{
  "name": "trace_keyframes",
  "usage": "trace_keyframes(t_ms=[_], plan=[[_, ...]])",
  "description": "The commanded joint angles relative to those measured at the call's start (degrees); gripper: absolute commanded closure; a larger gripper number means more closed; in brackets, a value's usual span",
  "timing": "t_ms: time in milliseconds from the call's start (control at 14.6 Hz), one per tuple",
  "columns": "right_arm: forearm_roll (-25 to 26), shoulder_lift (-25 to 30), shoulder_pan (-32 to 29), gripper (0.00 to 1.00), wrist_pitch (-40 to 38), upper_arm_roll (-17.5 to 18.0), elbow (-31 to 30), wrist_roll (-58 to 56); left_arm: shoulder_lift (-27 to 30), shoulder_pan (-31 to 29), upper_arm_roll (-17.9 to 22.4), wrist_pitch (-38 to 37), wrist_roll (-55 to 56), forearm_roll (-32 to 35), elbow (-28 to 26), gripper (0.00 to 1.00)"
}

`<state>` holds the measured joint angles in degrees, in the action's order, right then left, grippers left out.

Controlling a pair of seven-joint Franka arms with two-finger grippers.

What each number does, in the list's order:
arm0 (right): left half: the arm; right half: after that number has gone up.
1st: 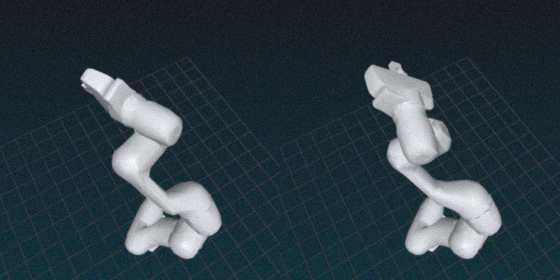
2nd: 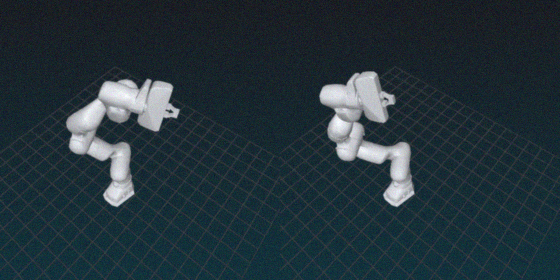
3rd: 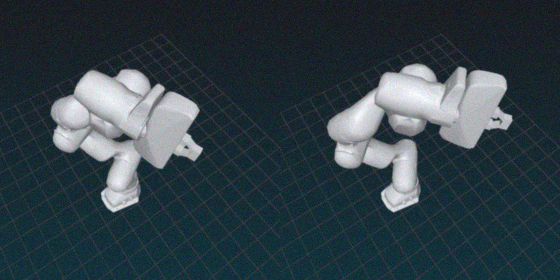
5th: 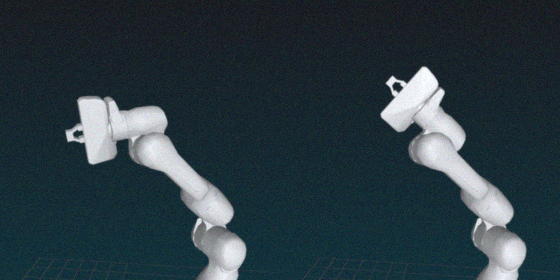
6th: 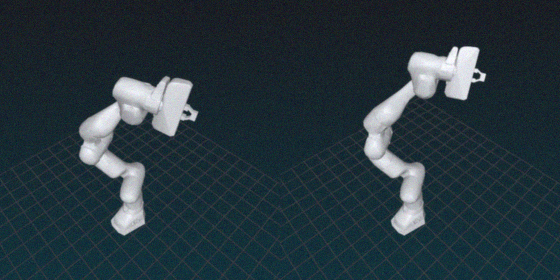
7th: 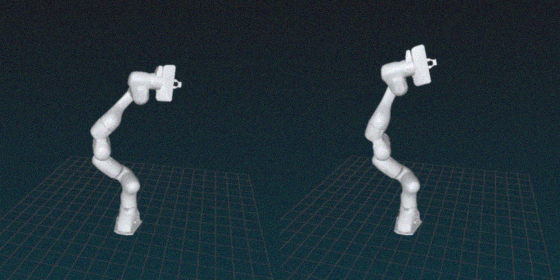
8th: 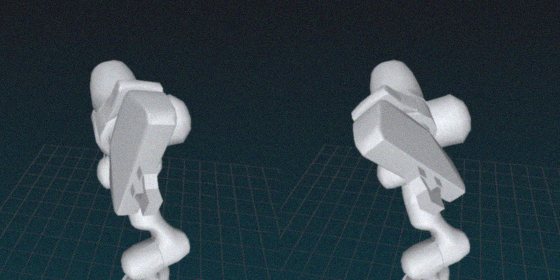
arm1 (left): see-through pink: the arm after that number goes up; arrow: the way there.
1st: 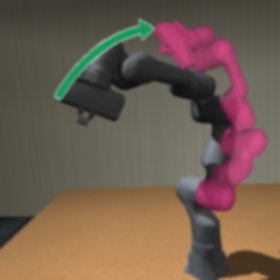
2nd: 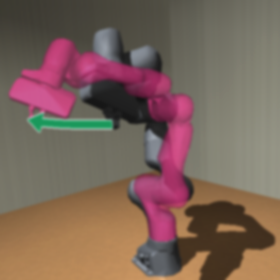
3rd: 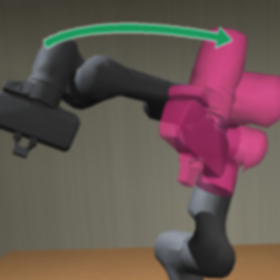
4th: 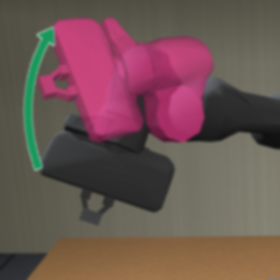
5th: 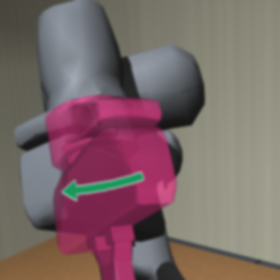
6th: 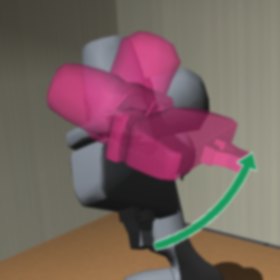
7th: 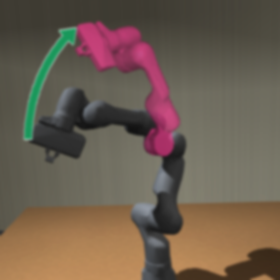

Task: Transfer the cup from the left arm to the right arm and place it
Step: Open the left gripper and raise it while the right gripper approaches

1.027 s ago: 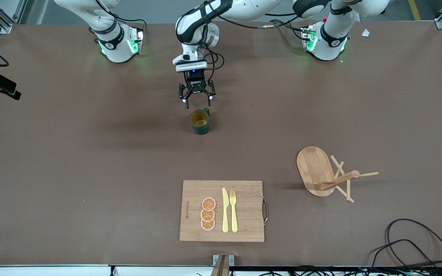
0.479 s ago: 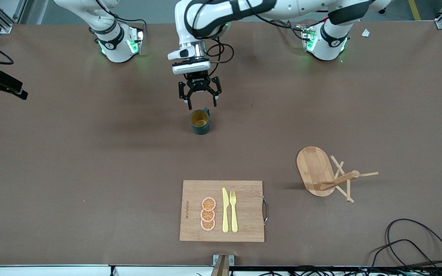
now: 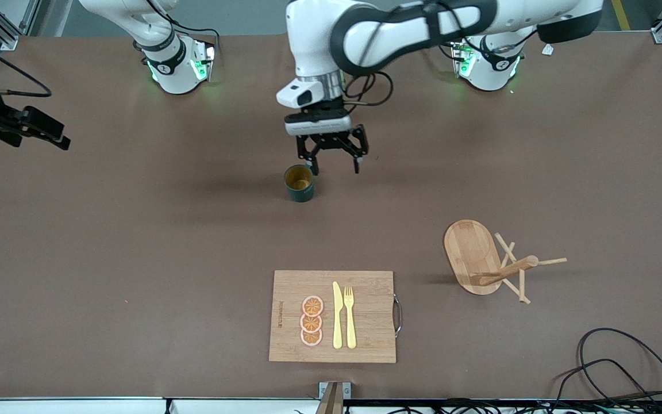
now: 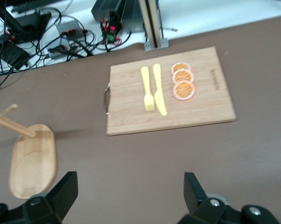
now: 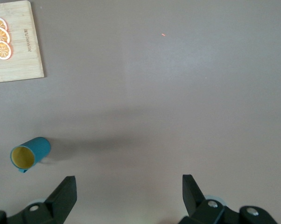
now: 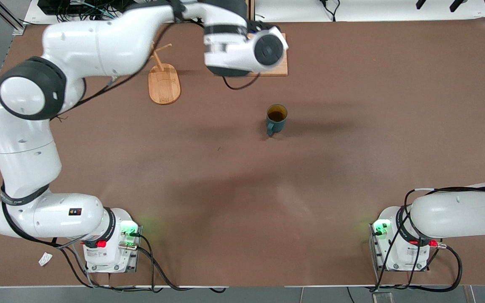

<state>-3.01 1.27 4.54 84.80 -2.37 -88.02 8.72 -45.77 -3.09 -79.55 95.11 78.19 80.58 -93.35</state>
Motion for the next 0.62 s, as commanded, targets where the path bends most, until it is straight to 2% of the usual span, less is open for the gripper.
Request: trace_keyframes(t_ms=[0,342,548], plan=[[-0.15,1.19,2.39,0.00,0.71,-0.27,-0.83,3.75,0.42,-4.20,-2.18,0.25,-5.57,-3.92,0.44,0.00],[-0.24,-0.38,9.34,0.00,6.24,-0.27,-1.45,13.68,0.94,-7.45,-2.18,-0.53,-11.65,-12.71,5.36,0.00],[-1.28,-2.32,10.75,0.00,8.18,-0.18,-1.45,14.49,1.21,-7.72,-1.75,-3.60,-14.62,-17.63,9.22,0.00]])
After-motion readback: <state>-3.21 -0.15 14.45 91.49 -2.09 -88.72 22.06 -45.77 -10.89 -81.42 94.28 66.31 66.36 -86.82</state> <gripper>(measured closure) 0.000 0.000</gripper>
